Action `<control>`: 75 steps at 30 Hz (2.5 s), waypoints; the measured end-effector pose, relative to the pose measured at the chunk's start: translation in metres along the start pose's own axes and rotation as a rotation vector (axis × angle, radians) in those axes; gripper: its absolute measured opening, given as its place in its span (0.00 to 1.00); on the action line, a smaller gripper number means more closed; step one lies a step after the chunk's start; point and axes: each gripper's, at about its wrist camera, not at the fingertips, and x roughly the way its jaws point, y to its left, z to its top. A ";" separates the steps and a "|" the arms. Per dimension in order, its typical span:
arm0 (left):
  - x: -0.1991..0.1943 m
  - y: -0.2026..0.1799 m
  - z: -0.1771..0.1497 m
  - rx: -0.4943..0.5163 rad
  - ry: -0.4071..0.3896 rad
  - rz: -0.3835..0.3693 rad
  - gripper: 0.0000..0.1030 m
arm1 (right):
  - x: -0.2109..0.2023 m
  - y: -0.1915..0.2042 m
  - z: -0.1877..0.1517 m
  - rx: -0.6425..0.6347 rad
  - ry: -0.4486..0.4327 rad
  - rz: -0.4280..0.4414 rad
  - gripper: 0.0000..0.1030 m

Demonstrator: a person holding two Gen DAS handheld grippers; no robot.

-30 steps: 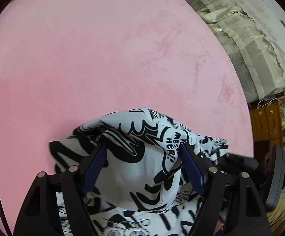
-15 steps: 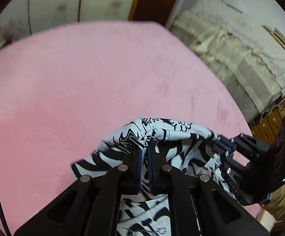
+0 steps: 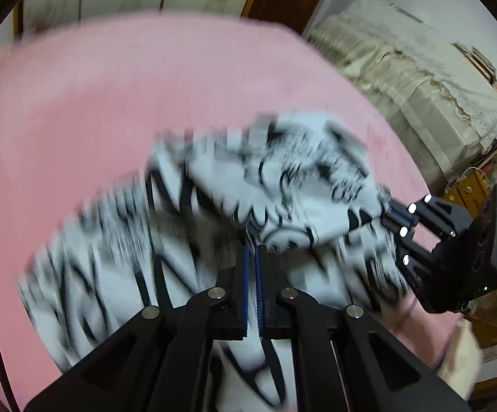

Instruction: Fold large clothes

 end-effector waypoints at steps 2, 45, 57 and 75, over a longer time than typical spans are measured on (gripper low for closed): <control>0.004 0.002 -0.027 -0.049 0.035 -0.021 0.01 | -0.016 0.021 -0.009 -0.052 0.003 0.017 0.03; 0.091 0.039 -0.049 -0.664 -0.016 -0.484 0.07 | 0.020 -0.029 -0.071 1.392 0.253 0.570 0.09; 0.089 -0.037 -0.123 -0.415 0.197 -0.018 0.07 | 0.001 0.048 -0.122 1.320 0.508 0.550 0.07; -0.026 -0.058 -0.089 -0.142 -0.033 0.115 0.31 | -0.068 0.023 0.015 0.611 0.282 0.115 0.24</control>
